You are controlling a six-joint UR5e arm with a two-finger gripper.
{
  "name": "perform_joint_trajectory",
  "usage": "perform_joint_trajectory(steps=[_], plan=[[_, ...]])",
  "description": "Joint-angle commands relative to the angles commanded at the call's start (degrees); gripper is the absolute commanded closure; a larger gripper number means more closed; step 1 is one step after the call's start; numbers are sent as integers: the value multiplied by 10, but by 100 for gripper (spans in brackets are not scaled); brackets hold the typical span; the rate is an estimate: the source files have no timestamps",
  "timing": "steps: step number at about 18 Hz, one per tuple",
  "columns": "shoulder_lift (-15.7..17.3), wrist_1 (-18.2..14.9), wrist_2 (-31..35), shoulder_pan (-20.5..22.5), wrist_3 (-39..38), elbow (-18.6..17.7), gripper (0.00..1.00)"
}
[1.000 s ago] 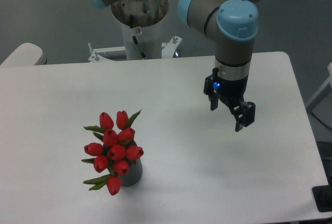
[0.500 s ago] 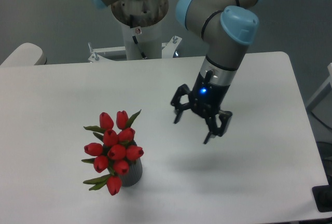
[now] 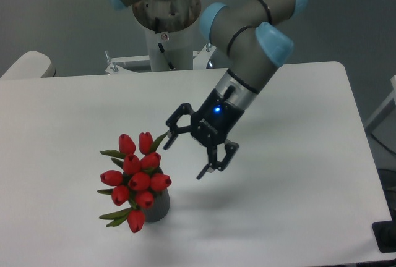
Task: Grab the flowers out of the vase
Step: 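Open the gripper wide and lower it onto the tulip stems, then close the gripper around the tulip stems above the vase rim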
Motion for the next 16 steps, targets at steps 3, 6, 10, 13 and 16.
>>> perform_joint_trajectory(steps=[3, 6, 10, 13, 16], plan=[[-2, 10, 1, -17, 1, -3, 0], [-16, 28, 0, -19, 0, -4, 0], [-25, 32, -2, -19, 1, -4, 0], [-29, 38, -4, -24, -5, -4, 0], [-35, 39, -4, -30, -5, -2, 0]])
